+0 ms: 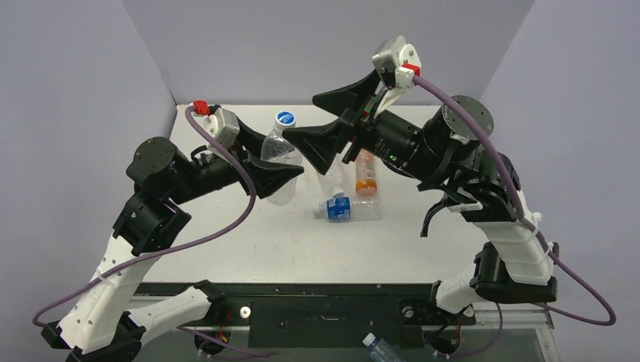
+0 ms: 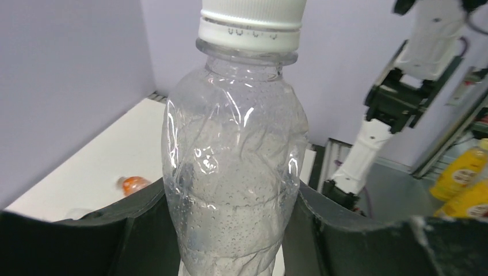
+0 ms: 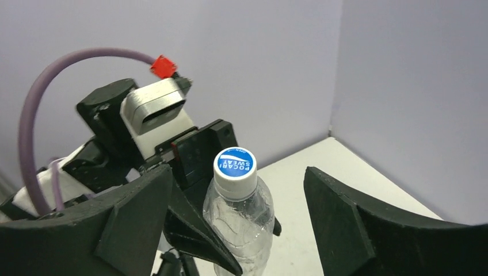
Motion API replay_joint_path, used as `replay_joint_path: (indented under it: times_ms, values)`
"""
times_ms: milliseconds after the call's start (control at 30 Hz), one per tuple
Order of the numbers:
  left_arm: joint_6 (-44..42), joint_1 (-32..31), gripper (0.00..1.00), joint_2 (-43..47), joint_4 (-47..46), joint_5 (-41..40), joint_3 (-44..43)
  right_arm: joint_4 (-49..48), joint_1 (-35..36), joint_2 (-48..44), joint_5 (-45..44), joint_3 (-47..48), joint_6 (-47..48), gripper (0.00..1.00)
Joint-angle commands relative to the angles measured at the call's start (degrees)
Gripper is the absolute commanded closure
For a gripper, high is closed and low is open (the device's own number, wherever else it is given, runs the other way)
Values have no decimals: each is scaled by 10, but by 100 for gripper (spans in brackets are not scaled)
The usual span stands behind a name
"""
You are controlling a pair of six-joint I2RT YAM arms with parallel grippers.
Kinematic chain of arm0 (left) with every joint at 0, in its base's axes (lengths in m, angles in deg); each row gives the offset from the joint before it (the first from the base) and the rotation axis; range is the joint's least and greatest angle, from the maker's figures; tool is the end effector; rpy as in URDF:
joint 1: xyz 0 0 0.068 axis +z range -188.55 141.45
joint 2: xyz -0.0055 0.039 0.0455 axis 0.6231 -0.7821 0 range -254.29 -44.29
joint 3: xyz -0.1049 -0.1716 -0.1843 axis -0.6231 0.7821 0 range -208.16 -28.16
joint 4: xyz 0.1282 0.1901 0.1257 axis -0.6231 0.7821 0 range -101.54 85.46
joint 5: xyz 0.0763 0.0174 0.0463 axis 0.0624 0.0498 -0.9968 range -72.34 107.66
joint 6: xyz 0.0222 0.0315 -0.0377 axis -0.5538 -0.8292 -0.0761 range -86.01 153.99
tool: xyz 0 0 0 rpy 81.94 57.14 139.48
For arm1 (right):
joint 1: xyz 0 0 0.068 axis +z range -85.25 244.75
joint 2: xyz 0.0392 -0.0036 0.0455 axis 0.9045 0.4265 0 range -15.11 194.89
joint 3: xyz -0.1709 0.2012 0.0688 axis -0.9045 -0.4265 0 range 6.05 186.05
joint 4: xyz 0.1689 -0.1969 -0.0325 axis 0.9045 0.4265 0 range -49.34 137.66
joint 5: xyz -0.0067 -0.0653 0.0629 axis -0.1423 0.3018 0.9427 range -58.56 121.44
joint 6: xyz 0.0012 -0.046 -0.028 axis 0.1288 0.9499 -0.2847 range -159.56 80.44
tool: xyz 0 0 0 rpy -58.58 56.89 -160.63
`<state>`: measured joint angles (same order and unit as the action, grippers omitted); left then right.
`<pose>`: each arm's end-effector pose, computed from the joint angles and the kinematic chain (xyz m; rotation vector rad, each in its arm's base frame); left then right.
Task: Unscrew the bottle caps
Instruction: Unscrew the bottle cap from the plastic bottle.
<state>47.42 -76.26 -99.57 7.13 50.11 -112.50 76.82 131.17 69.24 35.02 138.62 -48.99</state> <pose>0.1125 -0.1112 0.5207 0.7901 1.2950 -1.1175 0.0857 0.2021 0.6218 -0.7443 1.2536 1.1425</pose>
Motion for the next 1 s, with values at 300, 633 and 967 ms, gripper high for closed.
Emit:
replay_joint_path:
  times_ms: [300,633,967]
  values:
    - [-96,-12,100,3,7,-137,20,19,24,61,-179,41,11,41]
    - [-92,-14,100,5,8,-133,26,-21,10,71,-145,30,-14,76]
    - [-85,-14,100,15,3,-109,49,-83,-30,40,4,-33,-39,100]
